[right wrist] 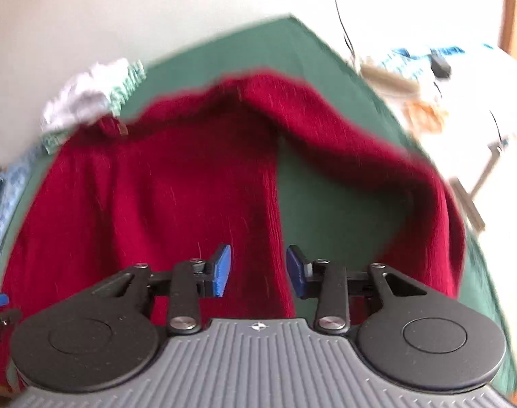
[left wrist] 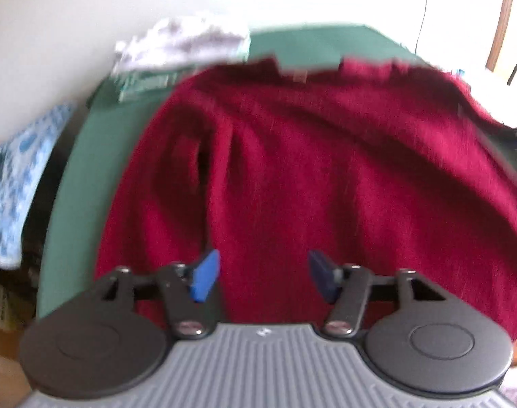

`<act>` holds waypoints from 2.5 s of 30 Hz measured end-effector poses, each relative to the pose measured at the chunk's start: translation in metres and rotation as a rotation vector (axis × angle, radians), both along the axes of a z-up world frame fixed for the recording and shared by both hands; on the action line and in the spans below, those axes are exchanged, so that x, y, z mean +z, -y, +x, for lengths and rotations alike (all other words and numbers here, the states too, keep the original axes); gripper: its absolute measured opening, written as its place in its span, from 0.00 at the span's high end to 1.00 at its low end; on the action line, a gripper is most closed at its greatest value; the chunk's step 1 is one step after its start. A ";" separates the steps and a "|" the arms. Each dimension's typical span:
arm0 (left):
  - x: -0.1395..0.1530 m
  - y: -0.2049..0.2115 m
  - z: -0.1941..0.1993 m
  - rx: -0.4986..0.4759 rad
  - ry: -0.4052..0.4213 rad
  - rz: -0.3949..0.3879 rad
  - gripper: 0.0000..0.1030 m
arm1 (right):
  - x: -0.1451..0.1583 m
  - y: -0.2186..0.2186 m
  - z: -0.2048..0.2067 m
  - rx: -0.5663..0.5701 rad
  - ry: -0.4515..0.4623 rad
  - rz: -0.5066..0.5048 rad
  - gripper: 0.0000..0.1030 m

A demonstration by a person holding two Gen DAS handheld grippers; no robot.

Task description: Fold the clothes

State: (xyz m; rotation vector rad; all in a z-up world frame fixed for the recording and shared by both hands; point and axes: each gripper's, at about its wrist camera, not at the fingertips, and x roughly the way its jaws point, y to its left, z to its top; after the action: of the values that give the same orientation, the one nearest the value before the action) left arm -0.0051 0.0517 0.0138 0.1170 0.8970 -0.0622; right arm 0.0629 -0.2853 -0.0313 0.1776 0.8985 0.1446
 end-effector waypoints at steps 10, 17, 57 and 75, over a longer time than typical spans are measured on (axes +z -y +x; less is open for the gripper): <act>-0.033 0.061 0.088 0.021 -0.046 0.108 0.24 | -0.018 0.036 0.094 0.131 -0.033 -0.417 0.38; -0.046 0.060 0.108 0.087 -0.093 0.116 0.14 | -0.012 0.087 0.119 0.024 0.004 -0.337 1.00; -0.054 0.066 0.125 0.135 -0.080 0.116 0.00 | 0.036 0.102 0.120 0.086 0.184 -0.309 0.36; -0.054 0.073 0.123 0.133 -0.044 0.157 0.00 | -0.025 -0.047 0.289 0.323 0.342 -0.459 0.94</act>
State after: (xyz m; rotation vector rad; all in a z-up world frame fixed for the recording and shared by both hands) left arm 0.1175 -0.0211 -0.0403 0.2022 0.9510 0.1303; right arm 0.3515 -0.2385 -0.0560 -0.4114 0.5930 0.2551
